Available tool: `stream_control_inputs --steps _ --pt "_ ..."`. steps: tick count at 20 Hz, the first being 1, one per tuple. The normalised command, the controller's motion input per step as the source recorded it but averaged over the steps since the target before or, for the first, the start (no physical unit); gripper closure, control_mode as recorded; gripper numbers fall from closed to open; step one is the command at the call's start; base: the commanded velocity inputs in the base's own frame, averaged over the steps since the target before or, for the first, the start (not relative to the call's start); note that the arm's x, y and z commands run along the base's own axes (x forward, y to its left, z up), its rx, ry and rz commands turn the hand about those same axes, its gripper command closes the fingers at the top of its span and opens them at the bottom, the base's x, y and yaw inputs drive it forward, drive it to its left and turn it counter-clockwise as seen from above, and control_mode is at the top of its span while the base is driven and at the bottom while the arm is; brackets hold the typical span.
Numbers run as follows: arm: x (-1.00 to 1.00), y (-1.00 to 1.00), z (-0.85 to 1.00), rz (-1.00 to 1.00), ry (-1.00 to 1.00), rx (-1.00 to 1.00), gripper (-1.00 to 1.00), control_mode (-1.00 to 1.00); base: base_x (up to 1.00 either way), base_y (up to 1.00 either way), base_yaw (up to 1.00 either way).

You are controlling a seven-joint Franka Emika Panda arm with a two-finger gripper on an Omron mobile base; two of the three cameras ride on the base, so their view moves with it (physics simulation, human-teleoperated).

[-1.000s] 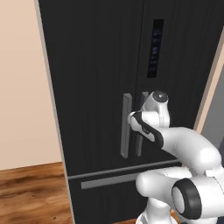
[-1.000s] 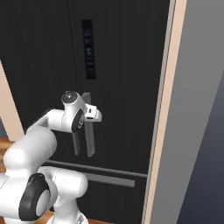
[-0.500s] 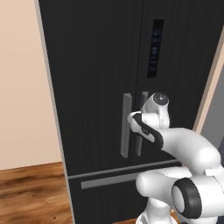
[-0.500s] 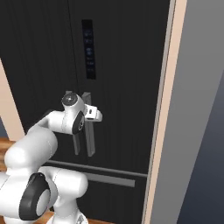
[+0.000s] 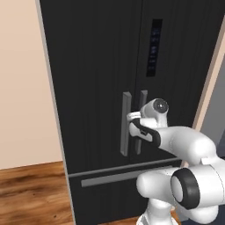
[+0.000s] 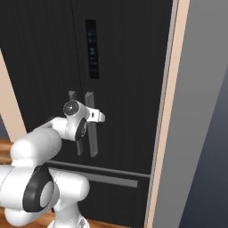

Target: Retrieve a lemon from the fridge and place it on the cutting board with the fish.

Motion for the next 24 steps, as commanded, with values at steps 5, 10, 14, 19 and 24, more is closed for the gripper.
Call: stream_control_inputs --steps 5,10,14,19,24 --pt "0.19 0.0 0.0 0.0 0.0 0.0 1.0 -1.0 0.0 0.0 0.0" --pt "0.0 0.0 0.0 0.0 0.0 0.0 1.0 -1.0 0.0 0.0 0.0" --pt "-0.19 -0.01 0.23 -0.02 0.03 0.0 1.0 -1.0 0.0 0.0 0.0" --pt "-0.69 -0.2 0.54 -0.05 0.05 0.0 1.0 -1.0 0.0 0.0 0.0" --pt "-0.71 -0.42 0.61 -0.02 0.1 0.0 1.0 -1.0 0.0 0.0 0.0"
